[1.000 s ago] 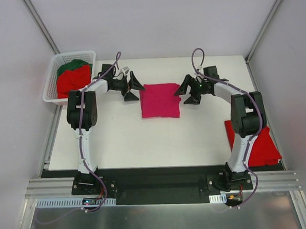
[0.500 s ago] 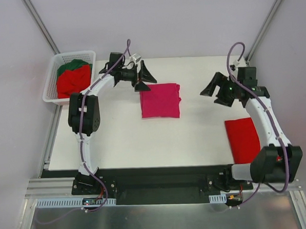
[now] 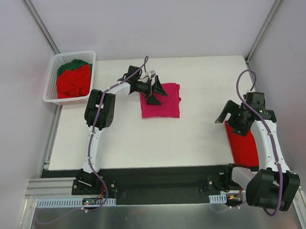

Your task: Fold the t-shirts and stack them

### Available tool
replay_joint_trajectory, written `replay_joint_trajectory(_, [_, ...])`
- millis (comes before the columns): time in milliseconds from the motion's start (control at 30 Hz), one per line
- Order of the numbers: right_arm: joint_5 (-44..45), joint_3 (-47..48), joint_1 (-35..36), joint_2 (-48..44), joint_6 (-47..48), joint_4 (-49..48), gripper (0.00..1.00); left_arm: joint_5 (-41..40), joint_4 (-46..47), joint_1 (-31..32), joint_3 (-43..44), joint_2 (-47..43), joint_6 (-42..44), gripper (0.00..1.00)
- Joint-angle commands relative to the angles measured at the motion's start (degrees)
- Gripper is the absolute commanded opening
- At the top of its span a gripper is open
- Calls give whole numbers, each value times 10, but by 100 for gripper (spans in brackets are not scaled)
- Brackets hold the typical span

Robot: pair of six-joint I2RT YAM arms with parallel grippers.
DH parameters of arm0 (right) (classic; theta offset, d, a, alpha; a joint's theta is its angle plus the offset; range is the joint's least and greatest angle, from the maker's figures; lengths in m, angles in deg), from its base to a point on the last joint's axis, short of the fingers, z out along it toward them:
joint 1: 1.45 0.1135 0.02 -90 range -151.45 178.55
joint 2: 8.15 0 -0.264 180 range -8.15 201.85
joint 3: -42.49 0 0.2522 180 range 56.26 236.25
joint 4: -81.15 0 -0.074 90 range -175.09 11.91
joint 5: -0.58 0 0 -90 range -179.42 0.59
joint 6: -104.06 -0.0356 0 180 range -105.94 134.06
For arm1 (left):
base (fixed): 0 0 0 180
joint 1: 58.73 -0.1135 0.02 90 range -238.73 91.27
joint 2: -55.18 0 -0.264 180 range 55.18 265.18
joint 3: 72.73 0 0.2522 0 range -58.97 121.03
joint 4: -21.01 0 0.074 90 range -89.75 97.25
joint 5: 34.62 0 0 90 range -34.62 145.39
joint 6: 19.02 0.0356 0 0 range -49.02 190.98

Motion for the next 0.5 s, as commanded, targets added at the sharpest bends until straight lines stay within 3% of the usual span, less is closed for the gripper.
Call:
replay_joint_trajectory(0, [100,-8,-35,-16,25,42,96,1,16,8,26,4,-3,99])
replay_joint_trajectory(233, [156,-48,-136,-3,33,51,96,4,20,13,23,3,-2,99])
replay_joint_trajectory(467, [206,-43,-188,44,15,60,96,11,20,12,15,23,7,99])
